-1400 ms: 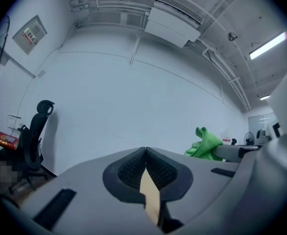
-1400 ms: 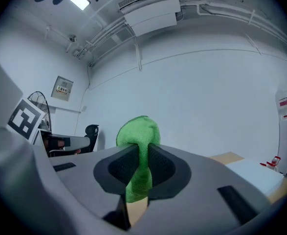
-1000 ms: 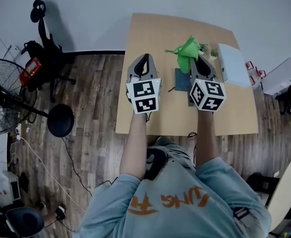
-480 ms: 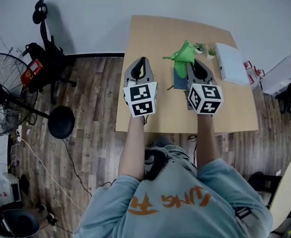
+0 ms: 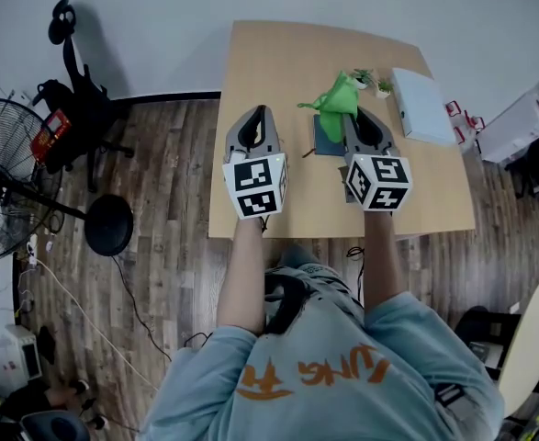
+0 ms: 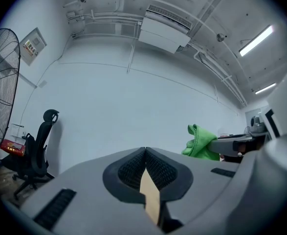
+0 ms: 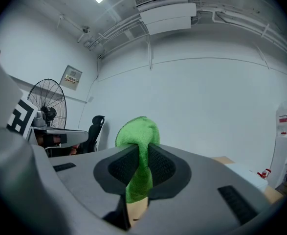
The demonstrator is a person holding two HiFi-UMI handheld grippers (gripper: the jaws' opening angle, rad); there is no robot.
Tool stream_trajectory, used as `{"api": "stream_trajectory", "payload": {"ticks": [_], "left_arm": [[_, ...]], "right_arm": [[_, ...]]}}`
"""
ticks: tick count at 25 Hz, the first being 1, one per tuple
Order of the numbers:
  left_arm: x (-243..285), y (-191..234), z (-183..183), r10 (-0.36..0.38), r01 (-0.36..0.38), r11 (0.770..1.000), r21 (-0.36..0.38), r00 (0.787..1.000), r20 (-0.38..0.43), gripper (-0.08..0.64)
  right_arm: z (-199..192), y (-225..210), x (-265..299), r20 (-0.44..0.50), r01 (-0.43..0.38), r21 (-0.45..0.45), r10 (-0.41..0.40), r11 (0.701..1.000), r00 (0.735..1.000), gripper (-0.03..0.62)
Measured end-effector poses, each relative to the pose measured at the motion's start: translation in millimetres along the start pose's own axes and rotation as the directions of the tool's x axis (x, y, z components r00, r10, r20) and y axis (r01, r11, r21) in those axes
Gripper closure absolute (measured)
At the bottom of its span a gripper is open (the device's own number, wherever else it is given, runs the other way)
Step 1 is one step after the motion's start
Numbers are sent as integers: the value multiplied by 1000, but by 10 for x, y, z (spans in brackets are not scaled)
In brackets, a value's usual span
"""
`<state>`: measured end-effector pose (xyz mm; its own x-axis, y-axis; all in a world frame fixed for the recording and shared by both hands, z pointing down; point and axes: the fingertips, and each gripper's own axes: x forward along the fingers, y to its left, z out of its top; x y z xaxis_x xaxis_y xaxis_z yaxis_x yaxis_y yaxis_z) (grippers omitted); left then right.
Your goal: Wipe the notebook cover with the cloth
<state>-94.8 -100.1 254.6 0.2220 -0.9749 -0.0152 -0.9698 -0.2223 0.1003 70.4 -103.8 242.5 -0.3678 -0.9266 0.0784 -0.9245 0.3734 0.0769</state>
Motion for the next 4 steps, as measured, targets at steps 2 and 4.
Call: {"api": "stream_trajectory", "payload": {"ticks": [2,4], "left_arm": [[-17,0,-4,-4,4,1000,-3,1000,3,540],[-32,4,-2,-10,10,1000,-10,1000,7,541]], "right_arm": [[-10,11,-10,-1,0,0,0,1000,1000,545],[-14,27,-13,-1,-1,-1,1,1000,1000,545]]}}
